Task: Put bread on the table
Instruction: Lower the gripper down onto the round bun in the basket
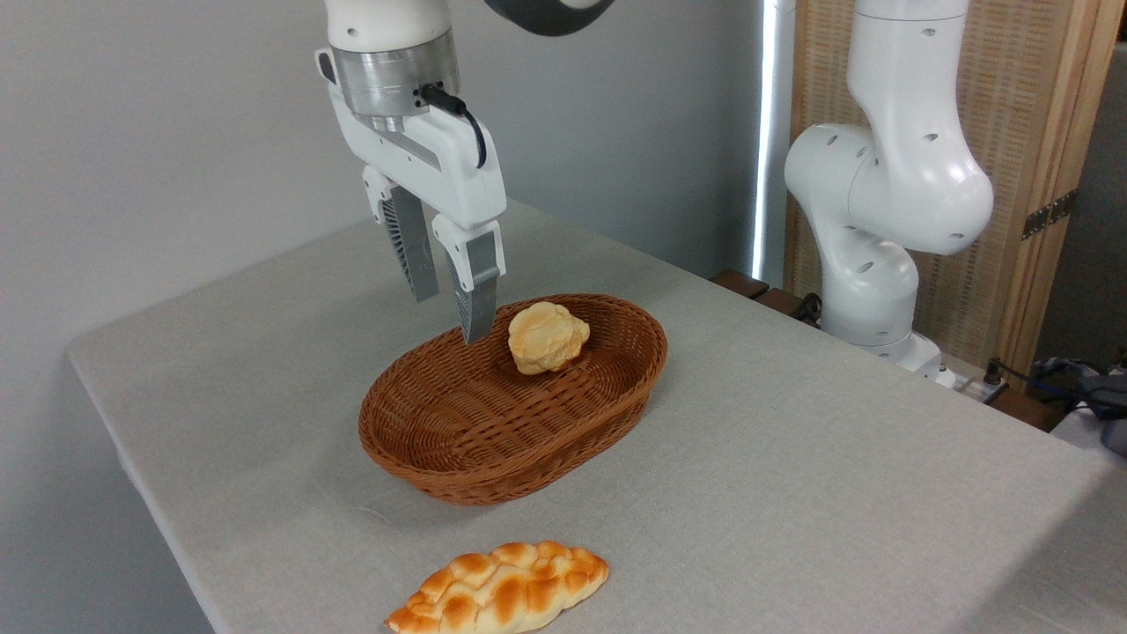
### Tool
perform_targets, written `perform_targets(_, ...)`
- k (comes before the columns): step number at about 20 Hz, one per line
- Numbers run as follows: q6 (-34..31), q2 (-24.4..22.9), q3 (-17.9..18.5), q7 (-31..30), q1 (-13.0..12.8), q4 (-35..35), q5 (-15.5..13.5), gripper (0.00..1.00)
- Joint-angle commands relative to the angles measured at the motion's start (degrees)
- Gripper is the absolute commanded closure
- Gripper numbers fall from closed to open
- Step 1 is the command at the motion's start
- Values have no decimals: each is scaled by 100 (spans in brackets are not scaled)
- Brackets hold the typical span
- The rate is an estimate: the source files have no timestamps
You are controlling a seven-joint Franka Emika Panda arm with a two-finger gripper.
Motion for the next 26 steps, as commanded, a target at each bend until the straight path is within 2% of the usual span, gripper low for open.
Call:
perform_targets(1,582,-737,-6,262,-234,-1077,23,0)
perform_targets(4,574,-843,-6,920,-383,-1375,32,0)
perform_targets(7,512,-861,-6,1380,-419,-1526,32,0)
perform_targets(11,460,-870,-15,1415,-542,-1798,32,0)
perform_targets(19,442,-905,-243,1415,-542,-2255,23,0)
perform_targets(26,451,-887,-252,1407,-542,-2309,23,0)
